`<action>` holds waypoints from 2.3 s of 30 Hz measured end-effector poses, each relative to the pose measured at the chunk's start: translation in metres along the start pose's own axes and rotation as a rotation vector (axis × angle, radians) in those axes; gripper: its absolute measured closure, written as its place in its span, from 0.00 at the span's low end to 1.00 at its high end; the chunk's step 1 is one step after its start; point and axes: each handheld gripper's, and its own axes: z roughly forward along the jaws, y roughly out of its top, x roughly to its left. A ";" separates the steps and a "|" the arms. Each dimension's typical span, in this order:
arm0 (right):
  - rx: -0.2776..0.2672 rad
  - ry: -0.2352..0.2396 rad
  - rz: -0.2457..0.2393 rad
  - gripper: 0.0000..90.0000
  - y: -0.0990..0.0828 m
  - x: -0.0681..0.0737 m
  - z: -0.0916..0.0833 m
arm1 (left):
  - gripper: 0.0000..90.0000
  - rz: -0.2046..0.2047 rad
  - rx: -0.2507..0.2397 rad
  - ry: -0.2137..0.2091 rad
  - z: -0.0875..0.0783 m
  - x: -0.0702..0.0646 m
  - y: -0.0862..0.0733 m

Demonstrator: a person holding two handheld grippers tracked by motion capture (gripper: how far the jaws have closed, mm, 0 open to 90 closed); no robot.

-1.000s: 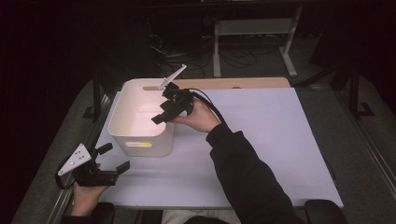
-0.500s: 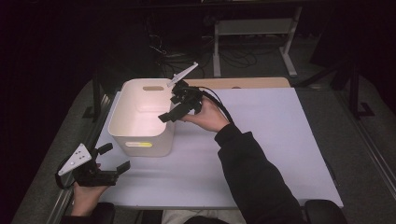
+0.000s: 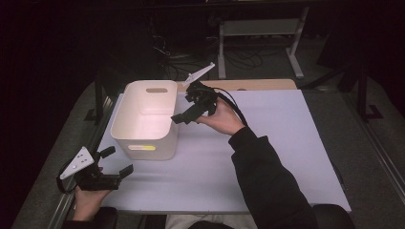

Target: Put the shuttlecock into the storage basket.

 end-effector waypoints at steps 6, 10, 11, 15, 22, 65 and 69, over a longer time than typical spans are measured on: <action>-0.003 -0.011 0.001 0.00 -0.006 -0.003 -0.005 | 0.00 0.000 0.002 0.000 0.000 0.000 0.000; 0.001 -0.020 0.006 0.00 -0.011 -0.004 -0.009 | 0.00 0.002 0.003 0.000 0.000 0.000 0.000; 0.004 -0.022 0.010 0.00 -0.012 -0.004 -0.010 | 0.00 0.002 0.003 0.000 0.000 0.000 0.000; 0.002 -0.027 0.012 0.00 -0.015 -0.006 -0.013 | 0.00 0.002 0.004 0.000 0.000 0.000 0.000; 0.003 -0.042 0.020 0.00 -0.025 -0.007 -0.019 | 0.00 0.004 0.005 0.000 0.001 0.000 0.000; -0.088 -0.195 0.097 0.00 -0.116 -0.024 -0.093 | 0.00 -0.001 -0.025 -0.046 0.012 -0.003 0.004; -0.095 -0.205 0.104 0.00 -0.122 -0.025 -0.097 | 0.00 -0.002 -0.026 -0.046 0.013 -0.002 0.004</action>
